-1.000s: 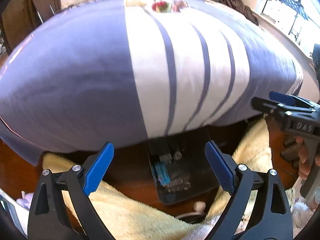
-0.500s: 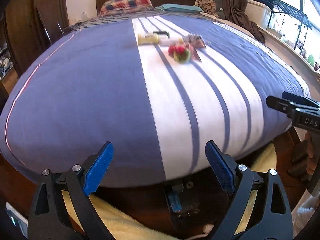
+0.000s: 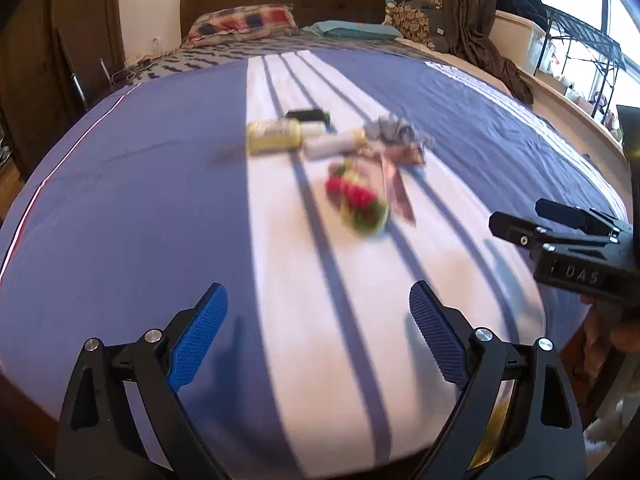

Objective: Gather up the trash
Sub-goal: 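Open the right tool over the bin and raise both tools back to the bed, then grasp the pink-green pom-pom toy with the left tool while the right tool grasps the brown ribbon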

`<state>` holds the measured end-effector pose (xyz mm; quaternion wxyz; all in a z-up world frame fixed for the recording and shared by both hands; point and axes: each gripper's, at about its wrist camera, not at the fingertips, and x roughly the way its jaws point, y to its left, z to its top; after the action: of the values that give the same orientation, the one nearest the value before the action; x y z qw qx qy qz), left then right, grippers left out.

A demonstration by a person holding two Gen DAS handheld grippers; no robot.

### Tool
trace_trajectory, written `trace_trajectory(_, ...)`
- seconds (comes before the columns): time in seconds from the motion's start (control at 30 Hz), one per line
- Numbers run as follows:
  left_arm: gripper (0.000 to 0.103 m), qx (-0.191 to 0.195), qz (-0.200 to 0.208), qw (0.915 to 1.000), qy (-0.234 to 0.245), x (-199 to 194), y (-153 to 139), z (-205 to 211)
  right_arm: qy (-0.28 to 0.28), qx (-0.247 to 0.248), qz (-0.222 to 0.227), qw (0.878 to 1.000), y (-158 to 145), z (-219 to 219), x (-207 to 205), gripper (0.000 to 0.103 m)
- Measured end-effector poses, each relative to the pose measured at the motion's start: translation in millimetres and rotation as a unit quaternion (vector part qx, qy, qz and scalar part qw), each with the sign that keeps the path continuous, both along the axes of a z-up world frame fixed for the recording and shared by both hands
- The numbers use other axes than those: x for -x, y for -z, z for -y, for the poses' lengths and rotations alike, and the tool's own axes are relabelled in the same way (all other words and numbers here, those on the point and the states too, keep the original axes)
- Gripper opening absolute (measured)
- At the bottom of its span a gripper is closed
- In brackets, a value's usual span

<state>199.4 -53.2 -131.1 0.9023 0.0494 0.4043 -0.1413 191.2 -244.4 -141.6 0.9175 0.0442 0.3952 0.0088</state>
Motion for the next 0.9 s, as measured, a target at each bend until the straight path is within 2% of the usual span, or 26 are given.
trace_trajectory(0.17,0.082,0.005,0.005,1.0000,0.004,-29.4,-0.4,16.1,0.006,-0.005,0.004,1.000,-3.5,8.1,-21.6,0.084)
trace_trajectory(0.3,0.068,0.011,-0.006,0.9999,-0.001,-51.9,6.7,23.0,0.006,-0.005,0.003,1.000,-4.0,9.8,-35.0,0.083)
trace_trajectory(0.4,0.066,0.013,-0.015,0.9998,0.002,-63.9,12.9,27.5,0.001,-0.008,0.004,1.000,-3.5,6.7,-43.1,0.083)
trace_trajectory(0.47,0.052,0.012,-0.022,0.9996,0.009,-71.2,18.5,30.5,-0.005,-0.014,0.004,1.000,-3.0,2.9,-48.9,0.083)
trace_trajectory(0.53,0.026,0.005,-0.022,0.9997,0.006,-74.2,21.3,30.2,-0.014,-0.019,0.003,1.000,-2.5,-2.8,-55.6,0.081)
trace_trajectory(0.63,0.024,0.014,-0.021,0.9996,0.008,-74.3,19.5,21.9,-0.028,-0.021,0.000,0.999,-0.8,-12.7,-65.9,0.077)
trace_trajectory(0.73,0.023,0.002,-0.012,0.9999,0.003,-72.3,18.9,12.9,-0.044,-0.025,-0.008,0.999,2.4,-23.7,-76.1,0.067)
trace_trajectory(0.8,0.023,0.000,-0.012,0.9999,0.001,-71.6,19.6,6.7,-0.053,-0.027,-0.010,0.998,4.8,-30.1,-80.3,0.066)
trace_trajectory(0.87,0.023,-0.003,-0.011,0.9999,-0.001,-69.5,19.2,1.7,-0.058,-0.032,-0.012,0.998,7.9,-35.8,-86.0,0.057)
trace_trajectory(0.9,0.023,-0.003,-0.010,0.9999,-0.001,-68.8,18.8,0.2,-0.060,-0.032,-0.013,0.998,8.9,-37.7,-88.2,0.047)
